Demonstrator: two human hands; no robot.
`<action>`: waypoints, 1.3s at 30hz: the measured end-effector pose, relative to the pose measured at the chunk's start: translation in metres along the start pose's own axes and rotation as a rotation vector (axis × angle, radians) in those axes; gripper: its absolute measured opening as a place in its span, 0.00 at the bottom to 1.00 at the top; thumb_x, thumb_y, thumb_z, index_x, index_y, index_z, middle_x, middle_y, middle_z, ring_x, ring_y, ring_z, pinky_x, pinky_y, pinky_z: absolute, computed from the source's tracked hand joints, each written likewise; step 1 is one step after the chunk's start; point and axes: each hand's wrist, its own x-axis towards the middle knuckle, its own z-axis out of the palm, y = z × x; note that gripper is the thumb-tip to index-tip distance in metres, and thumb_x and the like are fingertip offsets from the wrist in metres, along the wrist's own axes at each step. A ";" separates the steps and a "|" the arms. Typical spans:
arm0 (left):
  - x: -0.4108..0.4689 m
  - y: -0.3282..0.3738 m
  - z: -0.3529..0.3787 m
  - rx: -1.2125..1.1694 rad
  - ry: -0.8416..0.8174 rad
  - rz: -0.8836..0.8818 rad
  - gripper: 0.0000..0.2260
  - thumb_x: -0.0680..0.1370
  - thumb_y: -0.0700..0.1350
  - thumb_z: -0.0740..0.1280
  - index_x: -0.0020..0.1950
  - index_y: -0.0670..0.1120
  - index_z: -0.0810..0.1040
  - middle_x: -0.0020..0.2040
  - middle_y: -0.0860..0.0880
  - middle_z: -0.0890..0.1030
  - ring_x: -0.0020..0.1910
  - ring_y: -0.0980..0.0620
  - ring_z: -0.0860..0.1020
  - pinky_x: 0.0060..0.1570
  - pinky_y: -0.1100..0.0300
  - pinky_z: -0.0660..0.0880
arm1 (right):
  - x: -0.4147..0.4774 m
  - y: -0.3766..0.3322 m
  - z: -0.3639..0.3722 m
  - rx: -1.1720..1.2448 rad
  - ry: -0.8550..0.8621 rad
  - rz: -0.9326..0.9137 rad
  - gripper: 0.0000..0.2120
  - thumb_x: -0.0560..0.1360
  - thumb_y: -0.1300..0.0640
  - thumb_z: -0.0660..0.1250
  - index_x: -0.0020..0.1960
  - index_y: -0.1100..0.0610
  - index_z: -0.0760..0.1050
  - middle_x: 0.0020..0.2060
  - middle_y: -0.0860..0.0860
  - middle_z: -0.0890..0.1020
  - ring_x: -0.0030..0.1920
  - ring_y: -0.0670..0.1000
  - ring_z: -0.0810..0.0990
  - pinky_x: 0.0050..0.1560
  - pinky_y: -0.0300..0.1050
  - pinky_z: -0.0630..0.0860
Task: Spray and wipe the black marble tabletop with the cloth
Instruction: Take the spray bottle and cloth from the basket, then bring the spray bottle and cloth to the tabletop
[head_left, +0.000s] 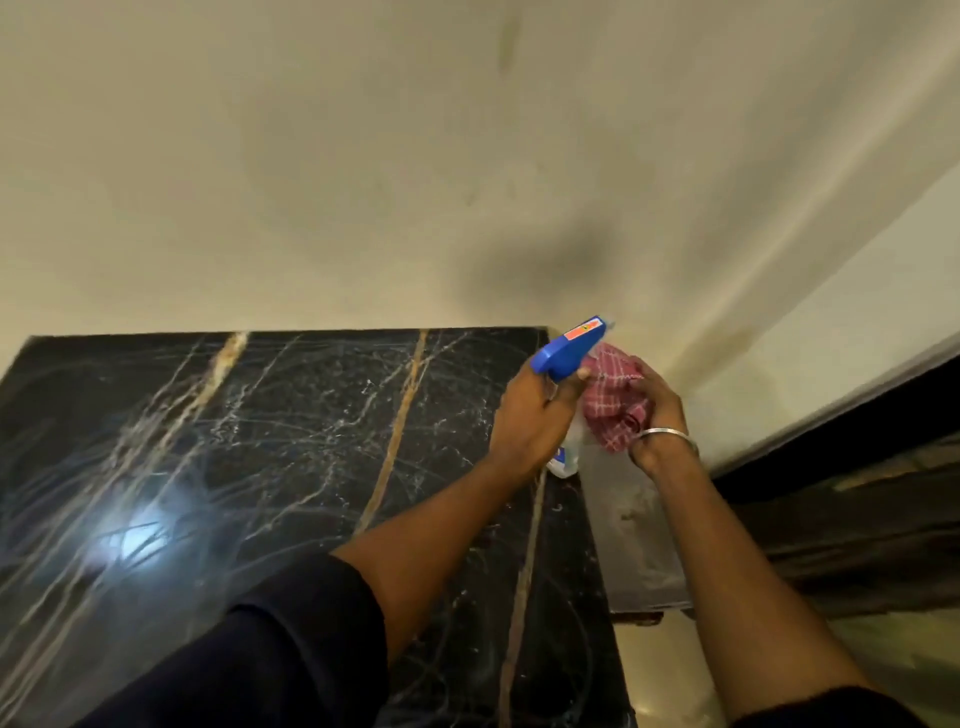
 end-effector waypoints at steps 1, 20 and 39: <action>-0.001 -0.002 -0.018 0.016 0.021 -0.012 0.18 0.78 0.58 0.64 0.63 0.49 0.75 0.43 0.53 0.78 0.42 0.55 0.78 0.49 0.52 0.78 | -0.004 0.009 0.013 -0.045 0.011 0.015 0.16 0.73 0.65 0.65 0.59 0.57 0.79 0.50 0.58 0.85 0.51 0.61 0.84 0.48 0.53 0.82; -0.093 -0.078 -0.384 0.313 0.409 -0.018 0.09 0.80 0.55 0.62 0.47 0.51 0.72 0.36 0.54 0.73 0.35 0.56 0.72 0.37 0.56 0.71 | -0.122 0.236 0.237 -0.790 -0.332 0.082 0.20 0.75 0.72 0.62 0.63 0.57 0.77 0.46 0.52 0.81 0.40 0.48 0.78 0.39 0.38 0.78; -0.100 -0.103 -0.414 0.374 0.214 0.019 0.14 0.80 0.58 0.60 0.60 0.50 0.73 0.45 0.53 0.75 0.43 0.56 0.74 0.46 0.60 0.72 | -0.125 0.287 0.239 -2.101 -0.454 -0.167 0.41 0.59 0.30 0.74 0.64 0.49 0.70 0.62 0.52 0.75 0.61 0.56 0.74 0.60 0.56 0.75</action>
